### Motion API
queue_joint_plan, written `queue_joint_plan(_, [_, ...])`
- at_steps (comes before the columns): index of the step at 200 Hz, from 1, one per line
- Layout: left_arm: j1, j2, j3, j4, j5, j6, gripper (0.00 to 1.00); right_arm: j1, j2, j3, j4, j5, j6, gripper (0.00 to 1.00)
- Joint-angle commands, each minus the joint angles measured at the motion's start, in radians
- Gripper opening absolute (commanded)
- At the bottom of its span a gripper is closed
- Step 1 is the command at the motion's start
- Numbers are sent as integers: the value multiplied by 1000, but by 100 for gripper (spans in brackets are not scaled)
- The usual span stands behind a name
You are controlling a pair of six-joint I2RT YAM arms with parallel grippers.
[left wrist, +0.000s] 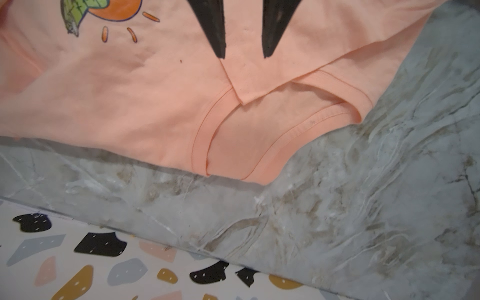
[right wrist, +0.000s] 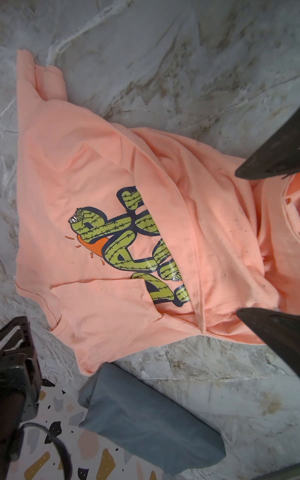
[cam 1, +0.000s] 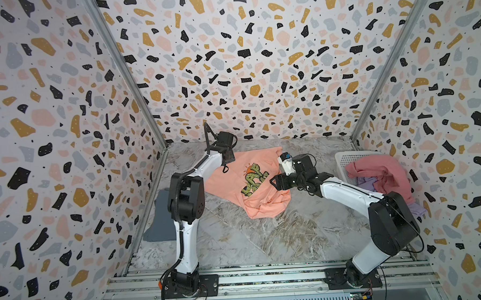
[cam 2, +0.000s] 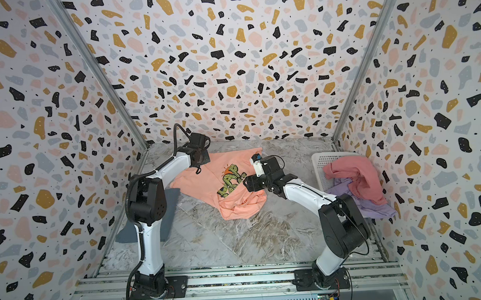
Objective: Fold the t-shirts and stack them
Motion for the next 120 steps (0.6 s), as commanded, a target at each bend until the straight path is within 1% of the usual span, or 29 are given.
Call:
queue_joint_plan(1, [3,110,83,-43,25,-18,29,1,-17,18,-9,12,-24,77])
queue_joint_plan(35, [2,186,162,-84,-32,-30,33,-10,-25,21,-18,30,-29,78])
queue_joint_plan(53, [2,200,161,-95,-59,-32,33,-15,-28,18,-19,34,-29,78])
queue_joint_plan(76, [2,219,155,-87,-57,-32,33,-17,-24,20,-19,37,-27,78])
queue_joint_plan(98, [2,243,164,-92,-56,-33,32,-19,-17,29,-20,39,-27,78])
queue_joint_plan(120, [2,265,175,-103,-58,-31,26,-18,-8,39,-22,41,-26,78])
